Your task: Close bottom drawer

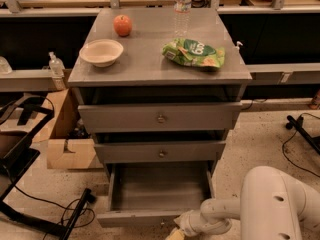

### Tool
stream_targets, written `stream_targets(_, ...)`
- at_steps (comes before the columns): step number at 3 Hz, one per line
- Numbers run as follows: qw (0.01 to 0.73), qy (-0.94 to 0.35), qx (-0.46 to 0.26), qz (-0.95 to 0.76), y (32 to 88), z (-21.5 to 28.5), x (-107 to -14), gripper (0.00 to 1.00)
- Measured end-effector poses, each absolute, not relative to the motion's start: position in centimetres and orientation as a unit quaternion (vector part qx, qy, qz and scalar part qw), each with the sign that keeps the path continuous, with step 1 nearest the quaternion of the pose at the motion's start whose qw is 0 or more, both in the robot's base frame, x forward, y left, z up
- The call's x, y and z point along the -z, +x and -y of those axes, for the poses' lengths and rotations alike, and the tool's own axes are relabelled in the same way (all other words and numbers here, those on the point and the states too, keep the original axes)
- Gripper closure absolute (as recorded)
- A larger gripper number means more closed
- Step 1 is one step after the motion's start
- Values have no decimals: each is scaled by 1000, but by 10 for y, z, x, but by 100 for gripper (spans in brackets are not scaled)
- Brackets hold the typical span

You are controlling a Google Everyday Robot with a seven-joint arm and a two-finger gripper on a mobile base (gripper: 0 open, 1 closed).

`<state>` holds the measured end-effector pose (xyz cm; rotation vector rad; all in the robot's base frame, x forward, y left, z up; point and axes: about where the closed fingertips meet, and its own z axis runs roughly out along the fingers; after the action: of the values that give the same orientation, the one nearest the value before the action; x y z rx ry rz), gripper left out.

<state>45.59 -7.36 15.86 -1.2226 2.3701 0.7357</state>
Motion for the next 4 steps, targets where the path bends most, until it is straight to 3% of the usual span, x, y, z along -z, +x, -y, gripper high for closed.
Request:
stream_targets(3, 184, -428, -263, -845, 446, 71, -149, 84)
stream_targets(4, 168, -411, -254, -859, 410, 77, -116, 100)
